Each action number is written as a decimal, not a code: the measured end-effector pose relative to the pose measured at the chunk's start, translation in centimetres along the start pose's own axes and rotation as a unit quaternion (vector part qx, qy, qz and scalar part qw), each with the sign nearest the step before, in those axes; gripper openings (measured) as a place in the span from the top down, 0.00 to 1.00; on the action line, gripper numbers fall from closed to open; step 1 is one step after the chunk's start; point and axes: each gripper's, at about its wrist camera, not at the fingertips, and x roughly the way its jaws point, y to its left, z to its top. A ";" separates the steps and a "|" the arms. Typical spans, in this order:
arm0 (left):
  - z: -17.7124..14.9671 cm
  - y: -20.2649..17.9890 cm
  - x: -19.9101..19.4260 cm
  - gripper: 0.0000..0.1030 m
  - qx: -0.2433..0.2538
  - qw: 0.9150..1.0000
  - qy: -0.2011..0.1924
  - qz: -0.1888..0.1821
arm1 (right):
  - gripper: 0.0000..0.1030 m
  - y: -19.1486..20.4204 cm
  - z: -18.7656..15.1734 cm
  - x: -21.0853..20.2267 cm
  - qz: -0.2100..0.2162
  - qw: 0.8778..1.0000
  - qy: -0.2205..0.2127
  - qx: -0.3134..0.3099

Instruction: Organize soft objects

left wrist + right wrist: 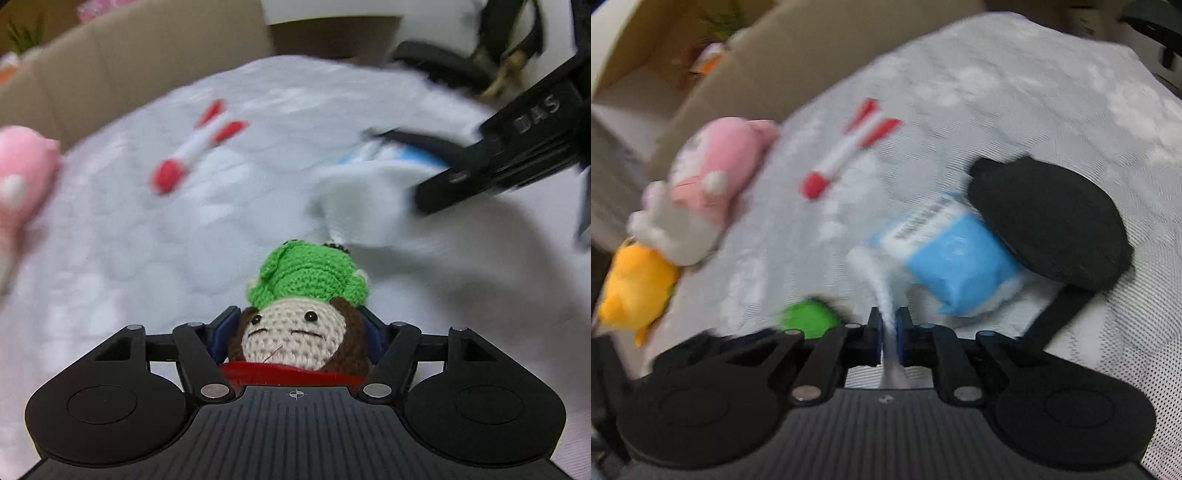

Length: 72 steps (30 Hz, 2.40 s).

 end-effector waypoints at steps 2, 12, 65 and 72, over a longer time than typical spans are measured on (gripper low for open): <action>0.1 -1.3 -0.3 0.30 0.016 1.000 0.000 -0.018 | 0.89 0.5 0.0 -0.4 0.054 0.998 0.006 0.018; -1.3 -3.2 -0.9 0.24 0.048 0.998 0.029 -0.014 | 0.88 0.6 -1.2 1.9 0.022 0.999 0.037 0.001; -0.5 0.4 1.6 0.12 0.028 0.997 0.069 -0.004 | 0.92 4.2 -2.1 4.3 0.008 0.991 -0.013 -0.133; -1.1 0.5 0.9 0.10 0.011 0.997 0.070 -0.001 | 0.97 2.3 -1.6 1.9 -0.031 0.995 -0.031 -0.089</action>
